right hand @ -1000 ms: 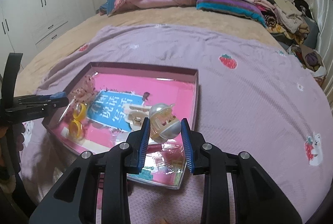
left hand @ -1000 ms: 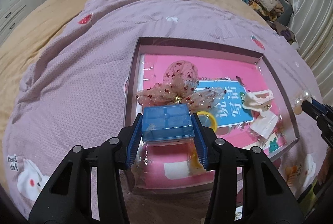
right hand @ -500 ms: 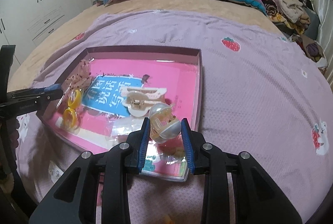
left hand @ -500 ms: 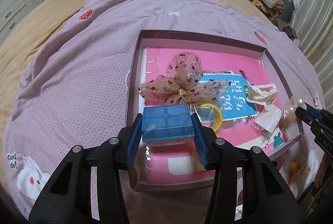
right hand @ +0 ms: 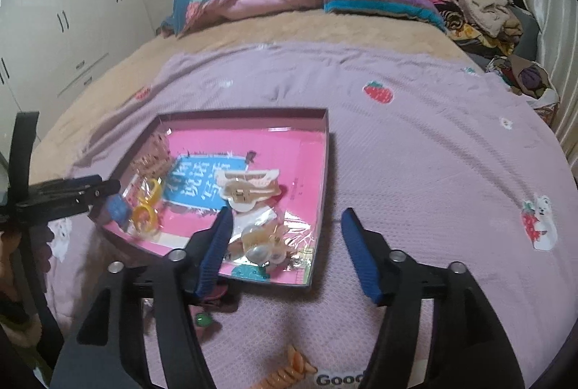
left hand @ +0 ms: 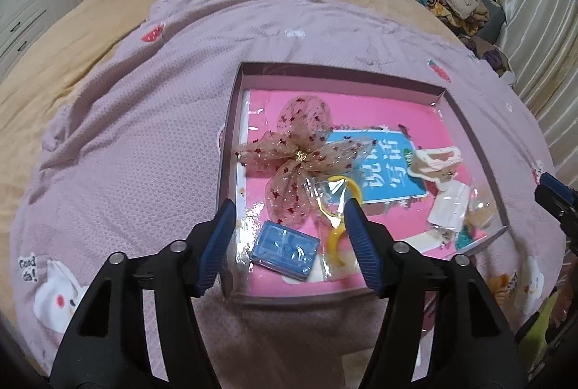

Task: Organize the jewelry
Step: 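Open and withdraw both tools from the box toward the remaining jewelry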

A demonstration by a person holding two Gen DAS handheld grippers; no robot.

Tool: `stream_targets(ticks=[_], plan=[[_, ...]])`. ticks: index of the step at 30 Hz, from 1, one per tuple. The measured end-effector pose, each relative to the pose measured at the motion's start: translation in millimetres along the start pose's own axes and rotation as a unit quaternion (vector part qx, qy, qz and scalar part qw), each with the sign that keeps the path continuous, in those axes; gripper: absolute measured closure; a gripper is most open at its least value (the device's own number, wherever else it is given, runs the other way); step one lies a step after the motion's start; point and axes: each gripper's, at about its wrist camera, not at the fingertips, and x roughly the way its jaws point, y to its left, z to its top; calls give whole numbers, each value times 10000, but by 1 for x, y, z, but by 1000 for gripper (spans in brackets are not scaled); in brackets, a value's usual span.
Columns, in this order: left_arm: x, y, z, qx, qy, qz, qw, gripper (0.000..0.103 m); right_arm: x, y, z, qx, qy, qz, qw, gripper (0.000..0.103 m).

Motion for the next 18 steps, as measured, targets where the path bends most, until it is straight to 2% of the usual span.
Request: stream_targets(ticks=[4,6,9,12,18], plan=[[-19,-4,1,-28,-139,-58,9999,36,-28,-1,0,57,-276,12,9996,26],[-32,-6,2,-35,-263,-93,9996,25,-41,-1,-1,64,-410,-2,9991,24],[-51,-10,0,-23,-449,-110,9989,17,-59,0,-2,52,-563,48,9984,23],[-68,-13,-3,18,-606,-109,9981,12,-74,3,-6,-1,-705,65,9975,17],[-86,-17,-17,79,-713,-109,9974,11,-95,8,-17,-95,-820,134,9965,17]])
